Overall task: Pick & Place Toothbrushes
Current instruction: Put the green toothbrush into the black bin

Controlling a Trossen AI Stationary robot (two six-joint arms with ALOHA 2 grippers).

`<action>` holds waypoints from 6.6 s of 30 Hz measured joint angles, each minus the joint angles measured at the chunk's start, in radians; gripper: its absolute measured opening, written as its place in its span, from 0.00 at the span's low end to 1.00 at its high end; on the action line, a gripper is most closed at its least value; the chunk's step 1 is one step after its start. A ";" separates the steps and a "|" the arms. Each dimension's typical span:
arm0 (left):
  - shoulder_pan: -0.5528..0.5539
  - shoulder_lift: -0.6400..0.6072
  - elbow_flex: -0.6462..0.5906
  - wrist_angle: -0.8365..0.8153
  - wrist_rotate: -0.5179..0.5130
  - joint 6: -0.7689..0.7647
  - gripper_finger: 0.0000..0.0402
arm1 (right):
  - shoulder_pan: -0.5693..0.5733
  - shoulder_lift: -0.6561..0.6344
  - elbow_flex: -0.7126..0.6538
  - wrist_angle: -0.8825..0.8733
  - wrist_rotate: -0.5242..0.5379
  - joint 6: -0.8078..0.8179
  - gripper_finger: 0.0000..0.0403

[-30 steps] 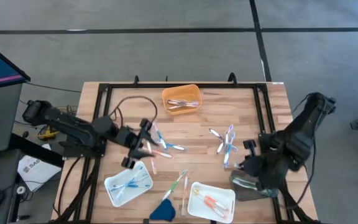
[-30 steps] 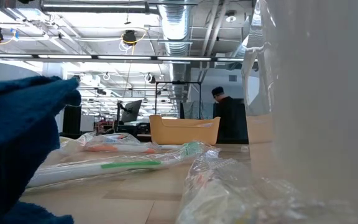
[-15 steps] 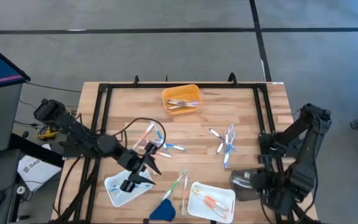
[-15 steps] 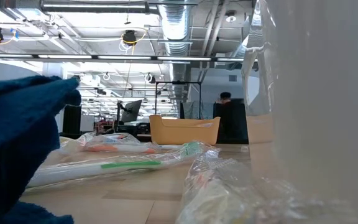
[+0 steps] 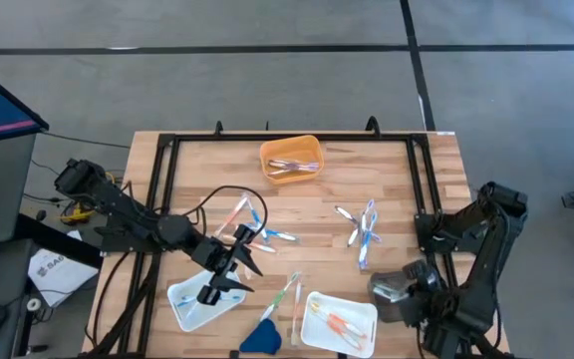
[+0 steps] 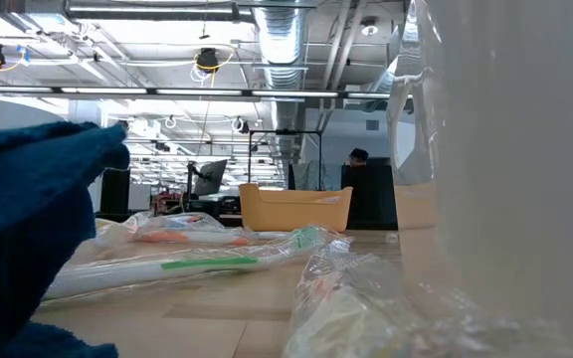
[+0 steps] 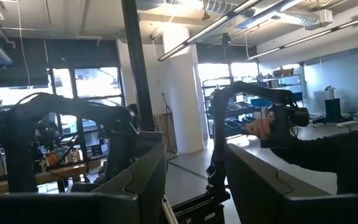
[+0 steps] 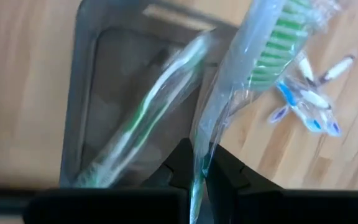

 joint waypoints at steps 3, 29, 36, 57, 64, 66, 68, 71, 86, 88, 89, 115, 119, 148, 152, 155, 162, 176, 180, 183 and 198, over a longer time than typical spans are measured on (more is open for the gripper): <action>0.000 0.000 0.000 -0.006 0.000 0.000 0.38 | 0.000 0.037 0.000 0.000 -0.026 -0.077 0.05; 0.001 0.000 -0.001 -0.013 0.000 -0.007 0.38 | -0.117 0.103 -0.045 0.163 -0.244 -0.263 0.04; 0.001 0.000 -0.001 -0.013 0.000 -0.007 0.38 | -0.117 0.103 -0.101 0.183 -0.274 -0.253 0.04; 0.001 0.000 -0.001 -0.013 0.000 -0.008 0.38 | -0.146 0.103 -0.295 0.440 -0.322 -0.252 0.04; 0.001 0.000 -0.001 -0.013 0.000 -0.008 0.38 | -0.150 0.102 -0.333 0.491 -0.344 -0.250 0.06; 0.001 0.000 -0.001 -0.014 0.000 -0.007 0.38 | -0.154 0.102 -0.333 0.491 -0.345 -0.237 0.06; 0.001 -0.001 -0.001 -0.014 0.000 -0.008 0.38 | -0.154 0.102 -0.333 0.491 -0.346 -0.203 0.07; 0.001 0.000 -0.001 -0.014 0.000 -0.008 0.38 | -0.158 0.102 -0.333 0.492 -0.345 -0.138 0.09; 0.001 -0.001 -0.001 -0.014 0.000 -0.007 0.38 | -0.164 0.103 -0.335 0.498 -0.345 -0.091 0.13; 0.001 -0.001 -0.001 -0.014 0.000 -0.008 0.38 | -0.164 0.103 -0.335 0.498 -0.344 -0.092 0.13; 0.001 -0.001 -0.001 -0.014 0.000 -0.008 0.38 | -0.164 0.103 -0.335 0.498 -0.344 -0.091 0.13; 0.001 -0.001 -0.001 -0.018 0.000 -0.007 0.38 | -0.166 0.103 -0.335 0.504 -0.309 -0.141 0.14; 0.001 -0.001 -0.001 -0.018 0.000 -0.007 0.38 | -0.165 0.103 -0.333 0.505 -0.276 -0.084 0.14; 0.001 -0.001 -0.001 -0.022 -0.001 -0.005 0.38 | -0.162 0.102 -0.333 0.493 -0.244 -0.080 0.45; 0.001 -0.001 -0.001 -0.023 -0.001 -0.004 0.38 | -0.165 0.102 -0.333 0.493 -0.246 -0.073 0.45; 0.001 -0.001 -0.001 -0.023 -0.001 -0.004 0.38 | -0.165 0.103 -0.333 0.489 -0.247 -0.040 0.45; 0.001 -0.001 -0.001 -0.025 -0.001 -0.004 0.38 | -0.176 0.103 -0.333 0.485 -0.257 -0.005 0.49; 0.001 -0.001 -0.001 -0.027 -0.001 -0.004 0.38 | -0.184 0.107 -0.282 0.484 -0.259 -0.030 0.37; 0.001 -0.001 -0.001 -0.029 -0.001 -0.004 0.38 | -0.184 0.106 -0.281 0.437 -0.259 -0.032 0.27; 0.001 -0.001 -0.001 -0.029 -0.001 -0.004 0.38 | -0.184 0.106 -0.281 0.406 -0.260 -0.033 0.21; 0.001 -0.001 -0.001 -0.029 -0.001 -0.004 0.38 | -0.182 0.104 -0.280 0.313 -0.276 -0.040 0.16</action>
